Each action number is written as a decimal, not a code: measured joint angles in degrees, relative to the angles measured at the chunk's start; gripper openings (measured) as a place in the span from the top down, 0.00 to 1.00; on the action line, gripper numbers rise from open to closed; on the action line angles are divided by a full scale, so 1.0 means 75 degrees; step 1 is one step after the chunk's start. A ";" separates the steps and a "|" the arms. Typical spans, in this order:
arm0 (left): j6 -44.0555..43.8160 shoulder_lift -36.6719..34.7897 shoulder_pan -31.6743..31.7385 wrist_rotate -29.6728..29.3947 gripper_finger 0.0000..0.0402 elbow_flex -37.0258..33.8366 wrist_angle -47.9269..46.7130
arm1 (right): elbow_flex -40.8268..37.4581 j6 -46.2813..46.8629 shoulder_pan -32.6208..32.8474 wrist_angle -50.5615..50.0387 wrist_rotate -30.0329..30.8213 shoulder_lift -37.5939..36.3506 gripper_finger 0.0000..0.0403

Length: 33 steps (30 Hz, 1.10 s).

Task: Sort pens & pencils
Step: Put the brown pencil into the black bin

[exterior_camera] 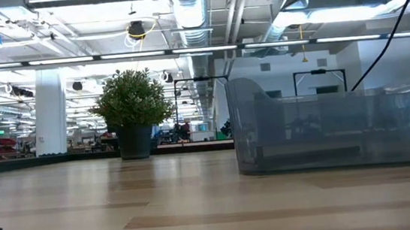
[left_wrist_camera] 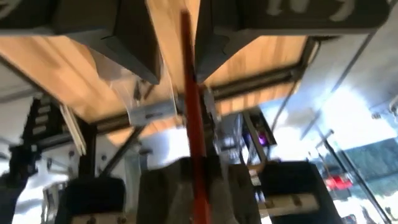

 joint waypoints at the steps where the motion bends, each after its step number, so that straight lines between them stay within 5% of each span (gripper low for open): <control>1: 0.0051 -0.0013 0.0000 0.0000 0.77 0.0002 -0.0199 | 0.0000 0.0000 0.0000 -0.0128 0.0107 0.0000 0.89; 11: 0.0231 -0.0048 0.0003 -0.0817 0.74 0.0006 -0.2836 | 0.0003 0.1670 0.0074 -0.3293 0.0244 -0.0003 0.88; 20: -0.0167 -0.0045 -0.0002 -0.1455 0.74 0.0006 -0.4280 | 0.0003 0.3736 0.0561 -0.5812 -0.1450 -0.0003 0.88; 33: -0.0963 -0.0045 0.0000 -0.1545 0.74 0.0006 -0.5531 | 0.0009 0.4401 0.1092 -0.6727 -0.2702 0.1321 0.88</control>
